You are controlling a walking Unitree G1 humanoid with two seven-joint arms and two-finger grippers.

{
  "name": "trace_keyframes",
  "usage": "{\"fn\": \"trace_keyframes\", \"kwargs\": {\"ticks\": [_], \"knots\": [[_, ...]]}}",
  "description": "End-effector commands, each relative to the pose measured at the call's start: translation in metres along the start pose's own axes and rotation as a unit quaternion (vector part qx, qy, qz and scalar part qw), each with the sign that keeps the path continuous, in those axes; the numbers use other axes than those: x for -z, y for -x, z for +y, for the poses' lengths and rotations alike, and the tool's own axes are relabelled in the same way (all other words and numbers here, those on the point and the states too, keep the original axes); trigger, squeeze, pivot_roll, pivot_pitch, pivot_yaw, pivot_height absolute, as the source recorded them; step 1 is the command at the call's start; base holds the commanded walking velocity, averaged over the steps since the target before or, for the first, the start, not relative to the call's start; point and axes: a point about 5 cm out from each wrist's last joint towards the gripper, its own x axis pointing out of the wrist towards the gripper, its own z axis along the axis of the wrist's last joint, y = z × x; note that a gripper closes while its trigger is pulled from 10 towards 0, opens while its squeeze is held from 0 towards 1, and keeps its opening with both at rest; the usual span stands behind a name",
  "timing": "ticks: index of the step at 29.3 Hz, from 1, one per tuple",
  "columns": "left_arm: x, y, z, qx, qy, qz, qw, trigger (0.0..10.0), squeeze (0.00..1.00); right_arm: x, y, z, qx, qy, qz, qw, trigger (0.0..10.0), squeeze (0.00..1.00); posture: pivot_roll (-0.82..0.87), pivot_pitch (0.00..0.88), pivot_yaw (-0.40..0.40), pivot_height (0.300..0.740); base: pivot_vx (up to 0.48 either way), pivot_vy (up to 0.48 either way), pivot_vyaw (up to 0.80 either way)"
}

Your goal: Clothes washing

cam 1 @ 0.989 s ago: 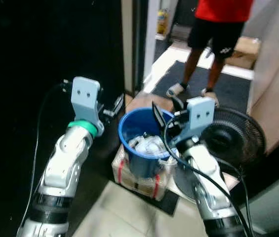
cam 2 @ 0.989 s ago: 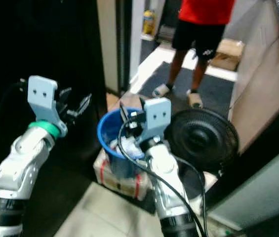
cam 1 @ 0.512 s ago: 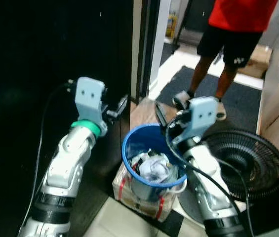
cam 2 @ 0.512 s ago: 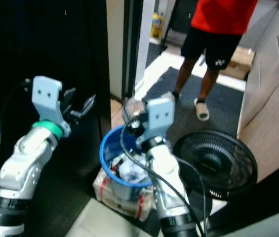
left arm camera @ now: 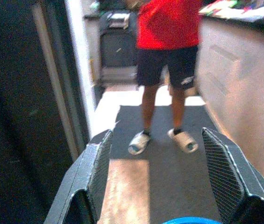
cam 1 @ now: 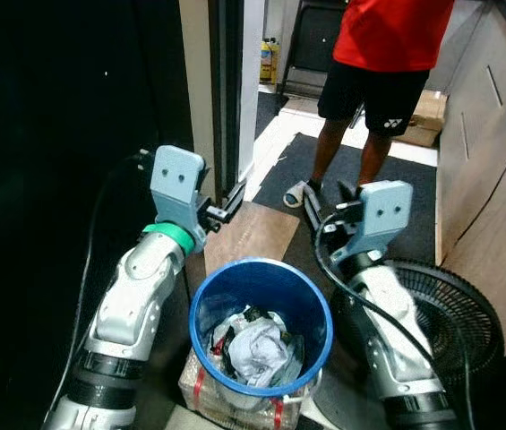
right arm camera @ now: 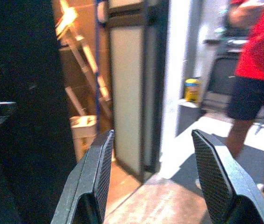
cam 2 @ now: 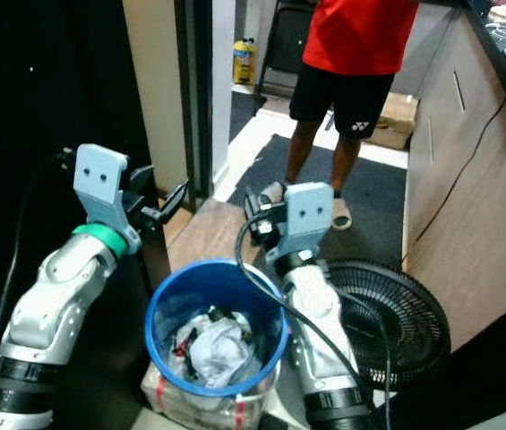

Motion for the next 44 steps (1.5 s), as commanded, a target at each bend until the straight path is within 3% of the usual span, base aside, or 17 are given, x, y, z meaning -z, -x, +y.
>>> {"fn": "trace_keyframes", "kwargs": {"ticks": [1, 7, 15, 17, 21, 27, 44], "knots": [[0.003, 0.000, -0.003, 0.002, 0.006, 0.005, 1.000, 10.0, 0.00, 0.003, 0.002, -0.006, 0.006, 0.011, 0.005, 1.000, 10.0, 0.00, 0.05, 0.013, 0.062, 0.740, 0.000, 0.000, 0.00], [0.010, 0.002, -0.005, 0.010, -0.001, 0.022, 1.000, 10.0, 0.00, 0.006, 0.004, -0.005, 0.000, 0.024, 0.009, 1.000, 10.0, 0.00, 0.05, 0.009, 0.060, 0.740, 0.000, 0.000, 0.00], [0.045, 0.017, -0.016, 0.063, -0.006, 0.076, 0.995, 10.0, 0.00, 0.027, 0.013, 0.000, -0.016, 0.048, 0.045, 0.998, 10.0, 0.00, 0.05, 0.006, 0.057, 0.740, 0.000, 0.000, 0.00], [0.045, 0.017, -0.016, 0.063, -0.006, 0.076, 0.995, 10.0, 0.00, 0.027, 0.013, 0.000, -0.016, 0.048, 0.045, 0.998, 10.0, 0.00, 0.05, 0.006, 0.057, 0.740, 0.000, 0.000, 0.00], [0.080, 0.038, -0.032, 0.095, -0.008, 0.133, 0.986, 10.0, 0.00, 0.051, 0.029, -0.007, 0.016, 0.041, 0.092, 0.995, 10.0, 0.00, 0.05, 0.018, 0.052, 0.740, 0.000, 0.000, 0.00], [0.100, 0.050, -0.038, 0.073, 0.017, 0.166, 0.983, 10.0, 0.00, 0.057, 0.035, -0.009, 0.035, 0.027, 0.104, 0.994, 10.0, 0.00, 0.04, 0.026, 0.052, 0.735, 0.000, 0.000, 0.00], [0.106, 0.057, -0.034, 0.058, 0.015, 0.174, 0.983, 10.0, 0.00, 0.062, 0.038, 0.001, 0.021, 0.028, 0.103, 0.994, 10.0, 0.00, 0.06, 0.050, 0.052, 0.690, 0.000, 0.000, 0.00]]}}
